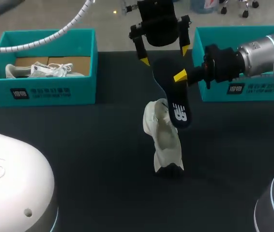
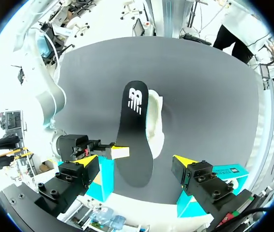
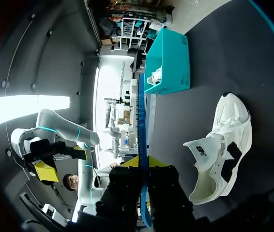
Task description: Take the shoe out of the shoebox, open the shoe tongue, remove and reinsert the insole, then place the shoe into the shoebox
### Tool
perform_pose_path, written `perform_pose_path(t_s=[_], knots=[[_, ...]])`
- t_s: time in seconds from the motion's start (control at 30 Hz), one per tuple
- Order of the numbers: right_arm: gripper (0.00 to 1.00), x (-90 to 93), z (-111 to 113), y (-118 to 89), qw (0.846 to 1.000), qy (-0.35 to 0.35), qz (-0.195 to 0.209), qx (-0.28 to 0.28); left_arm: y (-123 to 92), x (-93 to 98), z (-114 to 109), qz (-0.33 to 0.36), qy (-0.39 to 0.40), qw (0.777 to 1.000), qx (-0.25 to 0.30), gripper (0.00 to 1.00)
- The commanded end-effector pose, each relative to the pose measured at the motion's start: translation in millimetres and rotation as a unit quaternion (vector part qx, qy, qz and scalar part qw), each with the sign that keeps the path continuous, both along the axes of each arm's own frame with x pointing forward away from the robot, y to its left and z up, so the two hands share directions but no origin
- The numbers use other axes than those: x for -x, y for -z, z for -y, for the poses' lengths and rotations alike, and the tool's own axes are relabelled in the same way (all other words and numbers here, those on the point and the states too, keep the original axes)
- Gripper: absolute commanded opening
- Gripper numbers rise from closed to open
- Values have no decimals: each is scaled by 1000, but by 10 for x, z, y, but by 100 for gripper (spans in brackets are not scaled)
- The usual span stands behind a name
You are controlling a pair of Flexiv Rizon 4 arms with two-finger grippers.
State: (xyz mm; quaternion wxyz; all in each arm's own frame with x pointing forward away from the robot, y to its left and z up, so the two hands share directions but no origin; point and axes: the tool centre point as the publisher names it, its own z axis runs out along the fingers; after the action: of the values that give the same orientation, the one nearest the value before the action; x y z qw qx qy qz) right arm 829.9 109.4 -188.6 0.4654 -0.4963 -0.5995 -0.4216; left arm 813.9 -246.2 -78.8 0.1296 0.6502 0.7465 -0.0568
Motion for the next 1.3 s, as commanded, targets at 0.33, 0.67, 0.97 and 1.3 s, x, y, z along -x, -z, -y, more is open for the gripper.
perform_pose_path(t_s=[0.33, 0.67, 0.97, 1.3], knots=[[0, 33, 84, -22, 1000, 14, 1, -1, 107, 79, -253, 61, 20, 974, 219, 100], [0, 55, 121, -21, 1000, 20, 1, -2, 138, 92, -276, 80, 14, 966, 246, 100], [0, 75, 119, -3, 1000, 18, -4, -4, 138, 92, -276, 80, 14, 966, 246, 100], [0, 67, 213, -155, 1000, 17, -1, -7, 259, -14, -291, 93, 24, 930, 356, 100]])
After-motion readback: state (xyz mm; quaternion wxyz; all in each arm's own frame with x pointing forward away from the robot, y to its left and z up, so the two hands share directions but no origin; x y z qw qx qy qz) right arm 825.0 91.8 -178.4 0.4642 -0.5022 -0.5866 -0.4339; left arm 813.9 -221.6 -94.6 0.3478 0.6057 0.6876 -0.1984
